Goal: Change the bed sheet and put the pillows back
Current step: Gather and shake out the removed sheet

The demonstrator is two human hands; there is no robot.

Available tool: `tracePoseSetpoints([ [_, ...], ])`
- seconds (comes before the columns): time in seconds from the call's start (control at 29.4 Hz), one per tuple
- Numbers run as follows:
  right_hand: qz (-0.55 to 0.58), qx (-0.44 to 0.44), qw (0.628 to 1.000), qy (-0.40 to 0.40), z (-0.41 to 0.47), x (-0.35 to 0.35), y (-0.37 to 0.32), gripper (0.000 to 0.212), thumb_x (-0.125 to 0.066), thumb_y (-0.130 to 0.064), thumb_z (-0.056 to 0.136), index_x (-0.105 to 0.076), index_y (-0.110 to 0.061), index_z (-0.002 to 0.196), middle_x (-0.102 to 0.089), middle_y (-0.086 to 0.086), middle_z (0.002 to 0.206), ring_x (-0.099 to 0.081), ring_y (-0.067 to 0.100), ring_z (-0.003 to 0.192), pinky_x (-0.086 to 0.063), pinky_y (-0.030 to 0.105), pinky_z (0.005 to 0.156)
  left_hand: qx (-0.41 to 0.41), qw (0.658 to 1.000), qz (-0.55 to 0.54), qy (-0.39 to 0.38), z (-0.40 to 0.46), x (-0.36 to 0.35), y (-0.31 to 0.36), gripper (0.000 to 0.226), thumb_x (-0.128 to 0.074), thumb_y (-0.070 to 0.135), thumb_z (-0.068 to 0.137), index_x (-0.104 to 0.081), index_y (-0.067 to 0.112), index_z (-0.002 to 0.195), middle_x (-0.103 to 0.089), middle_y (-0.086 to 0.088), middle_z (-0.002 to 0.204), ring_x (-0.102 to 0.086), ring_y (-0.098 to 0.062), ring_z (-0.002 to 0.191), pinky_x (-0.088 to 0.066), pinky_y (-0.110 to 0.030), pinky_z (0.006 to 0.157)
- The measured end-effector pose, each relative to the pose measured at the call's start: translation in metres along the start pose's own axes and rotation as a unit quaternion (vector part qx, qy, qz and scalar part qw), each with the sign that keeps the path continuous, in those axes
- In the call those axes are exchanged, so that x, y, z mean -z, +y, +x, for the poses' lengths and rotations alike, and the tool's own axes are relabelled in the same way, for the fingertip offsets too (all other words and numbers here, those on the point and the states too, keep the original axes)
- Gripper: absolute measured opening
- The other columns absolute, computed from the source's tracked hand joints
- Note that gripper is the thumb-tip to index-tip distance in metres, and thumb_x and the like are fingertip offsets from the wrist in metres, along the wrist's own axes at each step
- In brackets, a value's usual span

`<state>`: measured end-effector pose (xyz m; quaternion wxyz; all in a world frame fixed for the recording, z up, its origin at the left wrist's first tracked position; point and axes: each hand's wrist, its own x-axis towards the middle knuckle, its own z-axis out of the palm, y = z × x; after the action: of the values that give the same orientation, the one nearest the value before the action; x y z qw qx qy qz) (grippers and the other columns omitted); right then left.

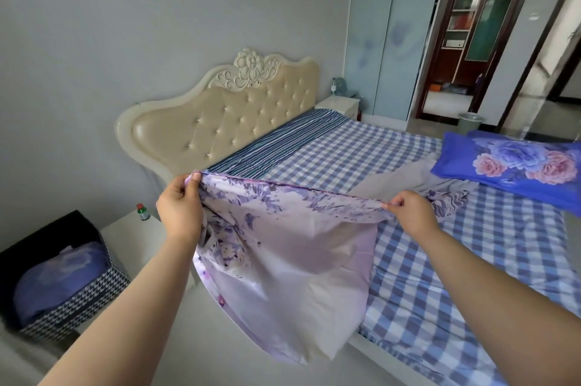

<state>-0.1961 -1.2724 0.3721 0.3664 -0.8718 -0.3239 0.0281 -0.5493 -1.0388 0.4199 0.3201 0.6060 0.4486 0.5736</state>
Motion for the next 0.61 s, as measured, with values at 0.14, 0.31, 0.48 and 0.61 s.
tracePoseSetpoints([
  [0.14,-0.018,0.025,0.999,0.010,0.016,0.007,-0.013,0.027,-0.069,-0.021,0.086,-0.049,-0.010,0.071,-0.061,0.013,0.080,-0.057,0.029,0.074,-0.042,0.034,0.063,0.036,0.999,-0.007,0.008,0.015,-0.013,-0.005,0.027,-0.054,0.038,0.093,-0.071,0.018,0.100,-0.063,0.007,0.076,-0.054,-0.012,0.075,-0.038,-0.024,0.069],
  [0.31,-0.110,0.058,0.991,-0.050,0.031,0.013,-0.018,0.018,-0.050,-0.028,0.096,-0.041,-0.016,0.087,-0.056,0.008,0.090,-0.054,0.027,0.075,-0.043,0.035,0.064,0.040,0.998,-0.042,0.013,0.031,-0.033,0.005,0.024,-0.055,0.036,0.093,-0.071,0.018,0.097,-0.058,0.015,0.068,-0.048,-0.003,0.064,-0.039,-0.012,0.059],
  [0.48,-0.222,0.081,0.963,-0.128,0.044,0.004,-0.012,0.018,-0.038,-0.035,0.099,-0.032,-0.018,0.098,-0.061,0.009,0.083,-0.057,0.027,0.074,-0.045,0.036,0.062,0.027,0.999,-0.047,0.010,0.044,-0.048,0.007,0.016,-0.056,0.036,0.092,-0.069,0.026,0.090,-0.060,0.013,0.072,-0.051,-0.008,0.071,-0.039,-0.013,0.063],
  [0.61,-0.170,0.051,0.973,-0.150,0.045,-0.004,-0.010,0.021,-0.051,-0.042,0.094,-0.041,-0.024,0.094,-0.055,-0.004,0.081,-0.055,0.019,0.074,-0.040,0.030,0.061,0.025,0.998,-0.052,0.004,0.053,-0.053,0.001,0.016,-0.056,0.035,0.092,-0.068,0.025,0.090,-0.059,0.009,0.072,-0.051,-0.009,0.069,-0.039,-0.023,0.066],
])
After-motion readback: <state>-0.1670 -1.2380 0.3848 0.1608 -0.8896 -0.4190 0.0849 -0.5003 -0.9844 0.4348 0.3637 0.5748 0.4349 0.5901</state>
